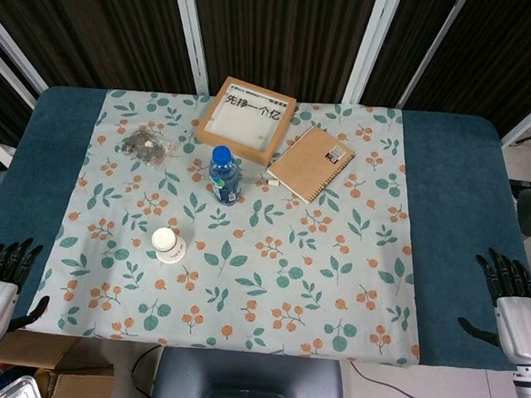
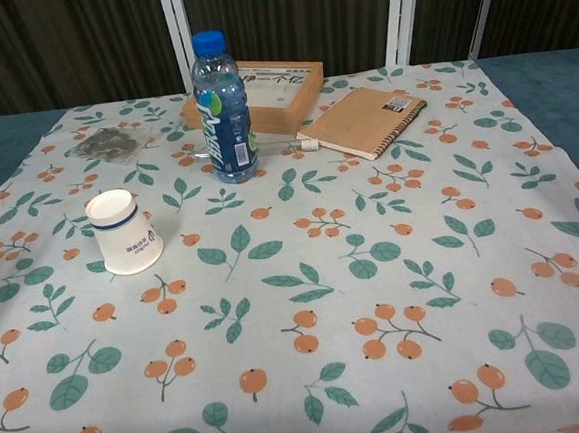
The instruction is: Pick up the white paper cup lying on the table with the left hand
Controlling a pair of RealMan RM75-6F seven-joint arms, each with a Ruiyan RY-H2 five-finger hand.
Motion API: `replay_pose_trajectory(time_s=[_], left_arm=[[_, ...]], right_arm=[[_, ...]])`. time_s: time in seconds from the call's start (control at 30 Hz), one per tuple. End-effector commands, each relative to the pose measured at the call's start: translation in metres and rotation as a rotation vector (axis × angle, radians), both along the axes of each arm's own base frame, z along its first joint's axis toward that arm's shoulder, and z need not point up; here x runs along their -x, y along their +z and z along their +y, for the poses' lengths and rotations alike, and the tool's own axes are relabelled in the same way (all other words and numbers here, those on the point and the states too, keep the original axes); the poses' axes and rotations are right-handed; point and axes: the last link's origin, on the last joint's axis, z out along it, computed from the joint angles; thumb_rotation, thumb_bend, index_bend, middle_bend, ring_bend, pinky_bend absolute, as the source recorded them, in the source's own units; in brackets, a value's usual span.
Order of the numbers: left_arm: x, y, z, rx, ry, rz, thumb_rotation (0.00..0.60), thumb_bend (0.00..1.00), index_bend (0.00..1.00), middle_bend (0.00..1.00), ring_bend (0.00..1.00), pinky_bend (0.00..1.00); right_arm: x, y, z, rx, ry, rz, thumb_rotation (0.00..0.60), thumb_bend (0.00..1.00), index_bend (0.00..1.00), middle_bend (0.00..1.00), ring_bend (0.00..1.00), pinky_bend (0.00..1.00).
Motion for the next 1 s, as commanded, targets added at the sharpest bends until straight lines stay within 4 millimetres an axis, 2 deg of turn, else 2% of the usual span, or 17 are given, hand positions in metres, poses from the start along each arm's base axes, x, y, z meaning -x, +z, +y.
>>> replay_pose_trajectory(time_s=[0.03,0.37,0.53,0.63,0.8,1.0], left_arm=[[0.000,-0.001,0.000,-0.002,-0.001,-0.001,0.495,0.32,0.00,0.00,0.00,0.00],[-0.003,-0.004,-0.001,0.010,-0.010,0.006,0.496,0.33,0.00,0.00,0.00,0.00],[-0.009,-0.003,0.008,0.040,-0.022,0.033,0.533,0.33,0.00,0.00,0.00,0.00],[-0.020,-0.003,0.016,0.059,-0.051,0.039,0.533,0.32,0.00,0.00,0.00,0.00],[-0.050,-0.008,0.037,0.113,-0.118,0.089,0.535,0.29,0.00,0.00,0.00,0.00],[-0.091,-0.034,0.070,0.268,-0.151,0.055,0.550,0.29,0.00,0.00,0.00,0.00]], right_arm=[[0.002,-0.001,-0.001,-0.004,-0.003,0.006,0.600,0.07,0.00,0.00,0.00,0.00],[0.004,0.002,-0.003,0.004,0.003,0.002,0.600,0.07,0.00,0.00,0.00,0.00],[0.005,0.002,-0.002,0.008,0.002,0.027,0.600,0.07,0.00,0.00,0.00,0.00],[0.007,0.002,-0.001,0.009,-0.006,0.026,0.600,0.07,0.00,0.00,0.00,0.00],[0.008,0.004,0.004,0.013,-0.011,0.029,0.600,0.07,0.00,0.00,0.00,0.00],[0.012,0.008,0.010,0.026,-0.026,0.018,0.600,0.07,0.00,0.00,0.00,0.00]])
